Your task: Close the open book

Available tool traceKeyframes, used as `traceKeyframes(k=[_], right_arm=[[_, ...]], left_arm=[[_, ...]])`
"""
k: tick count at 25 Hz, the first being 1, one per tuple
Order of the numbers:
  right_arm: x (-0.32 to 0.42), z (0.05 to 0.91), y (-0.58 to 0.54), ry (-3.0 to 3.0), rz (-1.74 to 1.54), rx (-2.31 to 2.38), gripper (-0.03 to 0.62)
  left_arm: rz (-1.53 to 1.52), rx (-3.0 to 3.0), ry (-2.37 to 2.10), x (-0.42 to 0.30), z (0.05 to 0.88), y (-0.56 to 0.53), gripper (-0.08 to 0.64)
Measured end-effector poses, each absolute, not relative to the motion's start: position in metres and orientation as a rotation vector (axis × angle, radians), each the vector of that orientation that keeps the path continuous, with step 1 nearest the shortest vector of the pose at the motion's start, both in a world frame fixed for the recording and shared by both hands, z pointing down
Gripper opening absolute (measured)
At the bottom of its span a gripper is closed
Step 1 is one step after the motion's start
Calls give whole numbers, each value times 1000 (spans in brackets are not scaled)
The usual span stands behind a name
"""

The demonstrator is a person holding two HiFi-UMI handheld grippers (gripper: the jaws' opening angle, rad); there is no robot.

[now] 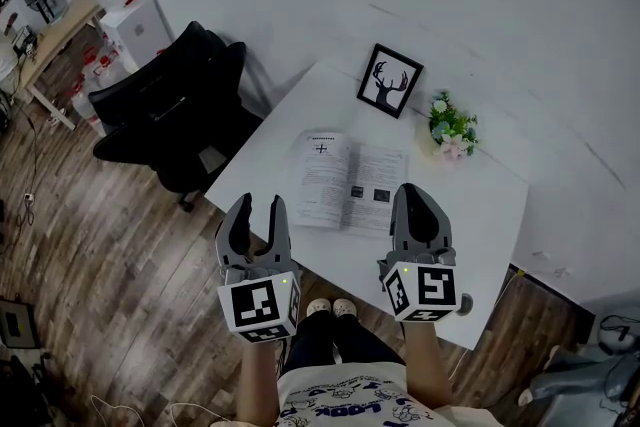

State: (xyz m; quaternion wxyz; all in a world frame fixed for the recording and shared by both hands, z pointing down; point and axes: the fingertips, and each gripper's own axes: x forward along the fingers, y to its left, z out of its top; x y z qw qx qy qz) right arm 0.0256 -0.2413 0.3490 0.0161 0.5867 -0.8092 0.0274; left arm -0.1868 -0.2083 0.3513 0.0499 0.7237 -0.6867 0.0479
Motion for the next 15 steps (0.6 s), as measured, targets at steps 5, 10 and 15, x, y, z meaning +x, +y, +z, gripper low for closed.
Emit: traceKeyframes(k=[5,10,15], right_arm=[[30,355,-246,-2513,103,1808,34],[32,365,-247,-2508,123,1791,34],[33,377,-249,-2495,147,1781,34]], left_arm=[[157,2199,-2071,-177,358,-211,149],[177,2184,-2047,-171,372,-211,149],[199,2175,-2024,-168,385,-211,149]])
